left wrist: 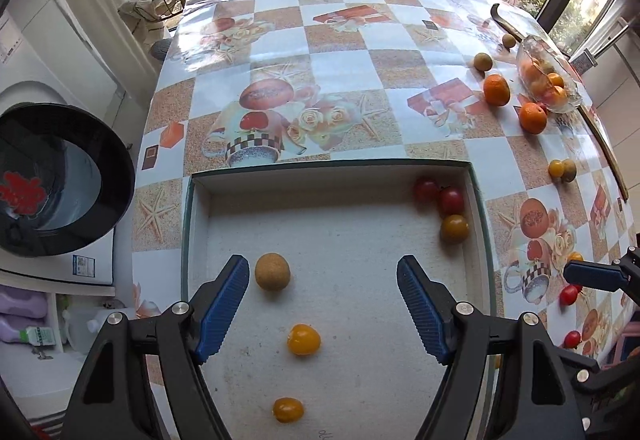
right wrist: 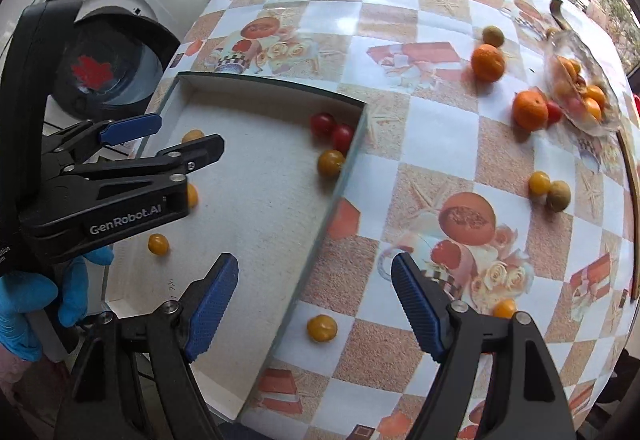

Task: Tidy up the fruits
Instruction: 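Open both grippers to drop the fruit into the white tray, then move both grippers back over the table toward the remaining tomatoes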

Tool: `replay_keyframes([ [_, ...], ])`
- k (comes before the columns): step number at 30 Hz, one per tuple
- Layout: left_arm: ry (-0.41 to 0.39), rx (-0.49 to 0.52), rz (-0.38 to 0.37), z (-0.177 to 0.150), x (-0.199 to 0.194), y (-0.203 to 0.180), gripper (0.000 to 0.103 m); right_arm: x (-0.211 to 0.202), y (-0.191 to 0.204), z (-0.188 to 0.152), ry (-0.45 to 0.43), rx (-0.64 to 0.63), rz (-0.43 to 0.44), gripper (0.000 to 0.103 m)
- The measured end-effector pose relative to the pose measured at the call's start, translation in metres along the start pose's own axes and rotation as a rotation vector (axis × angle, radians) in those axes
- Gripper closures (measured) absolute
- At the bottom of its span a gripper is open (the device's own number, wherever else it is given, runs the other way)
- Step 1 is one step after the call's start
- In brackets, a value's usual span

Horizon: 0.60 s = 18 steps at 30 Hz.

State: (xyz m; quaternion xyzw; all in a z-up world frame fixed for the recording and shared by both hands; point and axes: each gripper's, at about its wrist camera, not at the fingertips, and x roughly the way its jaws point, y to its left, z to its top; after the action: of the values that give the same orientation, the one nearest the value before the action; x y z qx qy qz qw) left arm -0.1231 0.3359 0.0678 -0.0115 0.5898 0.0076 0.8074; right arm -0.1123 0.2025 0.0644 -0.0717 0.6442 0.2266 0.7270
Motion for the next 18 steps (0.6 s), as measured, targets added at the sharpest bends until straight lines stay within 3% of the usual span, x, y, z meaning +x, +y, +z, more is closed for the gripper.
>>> replay_keyframes([
  [10, -0.012, 0.148, -0.076, -0.008, -0.020, -0.073, 0.025, -0.012, -0.087, -0.066, 0.055, 0.212, -0.081, 0.021],
  [18, -0.012, 0.208, -0.119, 0.004, -0.021, -0.123, 0.025, -0.022, -0.139, -0.082, 0.041, 0.361, -0.097, 0.021],
])
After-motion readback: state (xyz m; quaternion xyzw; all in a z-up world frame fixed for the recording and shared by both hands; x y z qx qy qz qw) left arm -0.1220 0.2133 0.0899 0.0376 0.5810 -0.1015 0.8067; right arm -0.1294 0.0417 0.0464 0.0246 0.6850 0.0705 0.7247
